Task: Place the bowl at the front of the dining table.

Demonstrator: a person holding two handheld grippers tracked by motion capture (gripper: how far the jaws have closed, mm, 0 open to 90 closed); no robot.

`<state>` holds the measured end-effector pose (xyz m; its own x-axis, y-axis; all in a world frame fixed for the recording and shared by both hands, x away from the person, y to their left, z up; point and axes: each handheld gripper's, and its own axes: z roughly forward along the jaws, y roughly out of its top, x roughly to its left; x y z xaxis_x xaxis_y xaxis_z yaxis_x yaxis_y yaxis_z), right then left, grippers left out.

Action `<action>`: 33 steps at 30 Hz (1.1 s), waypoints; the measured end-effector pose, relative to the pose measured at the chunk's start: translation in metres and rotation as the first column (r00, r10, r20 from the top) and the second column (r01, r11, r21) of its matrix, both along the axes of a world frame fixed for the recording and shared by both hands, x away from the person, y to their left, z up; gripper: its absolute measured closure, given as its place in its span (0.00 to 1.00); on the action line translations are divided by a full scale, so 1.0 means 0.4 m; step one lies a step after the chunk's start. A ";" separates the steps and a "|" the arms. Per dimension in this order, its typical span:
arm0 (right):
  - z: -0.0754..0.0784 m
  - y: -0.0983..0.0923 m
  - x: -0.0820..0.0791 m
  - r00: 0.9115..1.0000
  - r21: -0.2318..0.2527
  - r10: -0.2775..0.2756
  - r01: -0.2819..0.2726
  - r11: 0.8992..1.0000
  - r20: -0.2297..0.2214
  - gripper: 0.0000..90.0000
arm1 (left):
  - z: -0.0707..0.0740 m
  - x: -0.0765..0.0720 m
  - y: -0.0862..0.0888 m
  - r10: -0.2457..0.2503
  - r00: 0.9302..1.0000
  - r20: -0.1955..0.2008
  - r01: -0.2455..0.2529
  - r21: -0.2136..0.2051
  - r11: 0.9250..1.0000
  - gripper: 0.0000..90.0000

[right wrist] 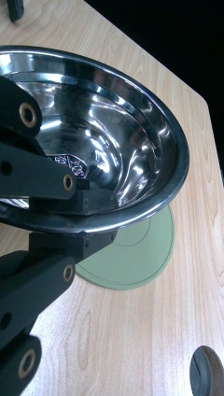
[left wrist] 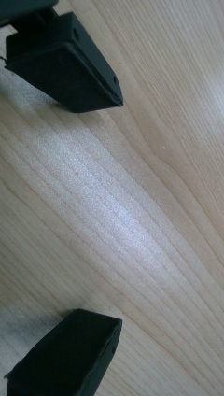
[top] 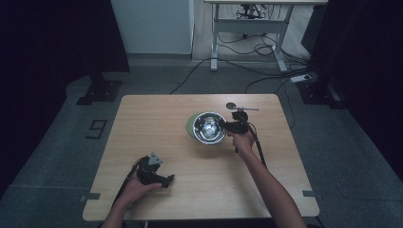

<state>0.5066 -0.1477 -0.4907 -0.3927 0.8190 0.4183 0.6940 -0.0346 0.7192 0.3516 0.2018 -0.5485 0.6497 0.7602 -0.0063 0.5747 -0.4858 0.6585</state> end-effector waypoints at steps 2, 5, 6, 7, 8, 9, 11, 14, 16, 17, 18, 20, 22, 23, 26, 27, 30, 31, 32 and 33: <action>0.001 0.002 0.004 1.000 0.000 0.000 0.000 1.000 -0.003 0.93 | 0.000 0.000 0.000 0.000 1.000 0.000 0.000 0.000 1.000 0.00; 0.001 0.005 0.008 1.000 0.005 -0.005 0.005 1.000 -0.001 0.93 | 0.000 0.000 0.000 0.000 1.000 0.000 0.000 0.000 1.000 0.00; 0.000 0.006 0.009 1.000 0.007 -0.005 0.005 1.000 -0.001 0.93 | 0.000 0.000 0.000 0.000 1.000 0.000 0.000 0.000 1.000 0.00; -0.001 0.006 0.011 1.000 0.006 -0.006 0.006 1.000 -0.002 0.93 | 0.000 0.000 0.000 0.000 1.000 0.000 0.000 0.000 1.000 0.00; -0.002 0.006 0.012 1.000 0.003 -0.007 0.007 1.000 -0.002 0.93 | 0.000 0.000 0.000 0.000 1.000 0.000 0.000 0.000 1.000 0.00; -0.004 0.006 0.014 1.000 0.002 -0.009 0.009 1.000 -0.006 0.93 | 0.000 0.000 0.000 0.000 1.000 0.000 0.000 0.000 1.000 0.00; -0.007 0.007 0.017 1.000 0.001 -0.010 0.010 1.000 -0.007 0.93 | 0.000 0.000 0.000 0.000 1.000 0.000 0.000 0.000 1.000 0.00; -0.010 0.010 0.023 1.000 -0.004 -0.011 0.011 1.000 -0.010 0.93 | 0.000 0.000 0.000 0.000 1.000 0.000 0.000 0.000 1.000 0.00; -0.010 0.013 0.026 1.000 -0.005 -0.011 0.011 1.000 -0.012 0.93 | 0.000 0.000 0.000 -0.001 1.000 0.000 0.001 0.000 1.000 0.00; -0.010 0.015 0.028 1.000 -0.004 -0.012 0.012 1.000 -0.011 0.93 | 0.000 0.000 0.000 0.000 1.000 0.000 0.000 0.000 1.000 0.00; -0.010 0.017 0.030 1.000 -0.003 -0.012 0.012 1.000 -0.013 0.93 | 0.000 0.000 0.000 0.000 1.000 0.000 0.000 0.000 1.000 0.00; -0.010 0.020 0.033 1.000 -0.008 -0.011 0.011 1.000 -0.012 0.93 | 0.000 0.000 0.000 -0.001 1.000 0.000 0.001 0.000 1.000 0.00; -0.009 0.024 0.037 1.000 -0.010 -0.010 0.010 1.000 -0.015 0.93 | 0.000 0.000 0.000 0.000 1.000 0.000 0.000 0.000 1.000 0.00; -0.009 0.026 0.039 1.000 -0.010 -0.010 0.010 1.000 -0.017 0.93 | 0.000 0.000 0.000 0.000 1.000 0.000 0.000 0.000 1.000 0.00; -0.010 0.030 0.043 1.000 -0.005 -0.012 0.012 1.000 -0.015 0.93 | 0.000 0.000 0.000 0.000 1.000 0.000 0.000 0.000 1.000 0.00; -0.011 0.031 0.045 1.000 -0.010 -0.013 0.013 1.000 -0.014 0.93 | 0.000 0.000 0.000 0.000 1.000 0.000 0.000 0.000 1.000 0.00; -0.014 0.034 0.050 1.000 -0.014 -0.016 0.016 1.000 -0.019 0.93 | 0.000 0.000 0.000 0.000 1.000 0.000 0.000 0.000 1.000 0.00; -0.014 0.034 0.051 1.000 -0.015 -0.016 0.016 1.000 -0.019 0.93 | 0.000 0.000 0.000 0.000 1.000 0.000 0.000 0.000 1.000 0.00; -0.014 0.035 0.054 1.000 -0.016 -0.018 0.017 1.000 -0.021 0.93 | 0.000 0.000 0.000 0.000 1.000 0.000 0.000 0.000 1.000 0.00; -0.015 0.036 0.056 1.000 -0.018 -0.019 0.018 1.000 -0.019 0.93 | 0.000 0.000 0.000 0.000 1.000 0.000 0.000 0.000 1.000 0.00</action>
